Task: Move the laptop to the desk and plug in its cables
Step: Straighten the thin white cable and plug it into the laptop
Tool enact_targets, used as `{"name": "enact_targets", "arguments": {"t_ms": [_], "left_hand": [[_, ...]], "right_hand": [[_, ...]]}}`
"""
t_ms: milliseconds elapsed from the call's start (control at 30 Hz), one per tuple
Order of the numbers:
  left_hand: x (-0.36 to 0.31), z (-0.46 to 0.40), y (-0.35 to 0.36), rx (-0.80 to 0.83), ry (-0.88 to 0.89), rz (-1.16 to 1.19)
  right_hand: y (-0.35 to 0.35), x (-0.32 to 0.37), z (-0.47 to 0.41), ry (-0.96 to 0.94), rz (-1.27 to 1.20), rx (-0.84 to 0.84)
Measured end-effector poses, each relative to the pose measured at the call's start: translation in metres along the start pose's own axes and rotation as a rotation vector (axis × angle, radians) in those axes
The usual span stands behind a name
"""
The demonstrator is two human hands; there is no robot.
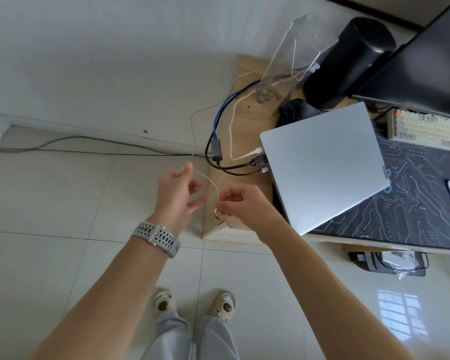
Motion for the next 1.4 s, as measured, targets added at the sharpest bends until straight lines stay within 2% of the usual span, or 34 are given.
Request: {"name": "enact_targets", "arguments": {"t_ms": [33, 100, 200, 267, 333, 500, 567, 633, 733, 833, 967, 1100, 1200, 1267, 1400], "left_hand": [[0.000, -0.002, -0.008, -0.036, 0.066, -0.144], [-0.007, 0.002, -0.011, 0.015, 0.358, -0.416], [0.001, 0.025, 0.013, 0.350, 0.764, -0.660], [0.014, 0.036, 0.028, 0.427, 0.970, -0.831], [0.021, 0.039, 0.038, 0.409, 1.051, -0.855], [0.024, 0.041, 0.050, 0.359, 1.116, -0.656], [0.026, 0.039, 0.053, 0.336, 1.113, -0.603], [0.028, 0.035, 0.055, 0.281, 1.120, -0.580], [0.039, 0.028, 0.069, 0.197, 1.088, -0.577], [0.061, 0.014, 0.089, 0.181, 0.913, -0.514], [0.085, -0.009, 0.102, 0.067, 0.615, -0.361], [0.095, -0.020, 0.106, 0.014, 0.383, -0.197], [0.095, -0.023, 0.109, 0.027, 0.323, -0.151], [0.094, -0.024, 0.112, 0.043, 0.315, -0.146], [0.096, -0.024, 0.117, 0.063, 0.280, -0.118]], "right_hand": [[-0.004, -0.003, -0.001, 0.033, 0.004, -0.009], [-0.014, -0.009, -0.003, 0.103, -0.047, -0.007], [-0.024, -0.021, -0.006, 0.235, -0.293, 0.080], [-0.028, -0.025, -0.007, 0.312, -0.461, 0.141], [-0.031, -0.030, -0.008, 0.360, -0.537, 0.169], [-0.031, -0.047, -0.004, 0.411, -0.685, 0.207], [-0.034, -0.052, -0.003, 0.409, -0.653, 0.223], [-0.045, -0.054, -0.001, 0.387, -0.475, 0.186], [-0.080, -0.049, 0.002, 0.316, -0.202, 0.013], [-0.119, -0.032, 0.002, 0.211, -0.032, -0.193], [-0.149, -0.007, -0.007, 0.061, 0.105, -0.366], [-0.153, 0.013, -0.018, -0.205, 0.528, -0.502], [-0.142, 0.023, -0.028, -0.382, 0.817, -0.499], [-0.137, 0.024, -0.038, -0.436, 0.948, -0.464], [-0.140, 0.025, -0.055, -0.503, 1.023, -0.384]]}}
Point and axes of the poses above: each hand's wrist, its own z-axis away from the middle knuckle, its own y-axis out of the palm, x = y × z, the point moved 6 cm from there along -z, towards the middle knuckle
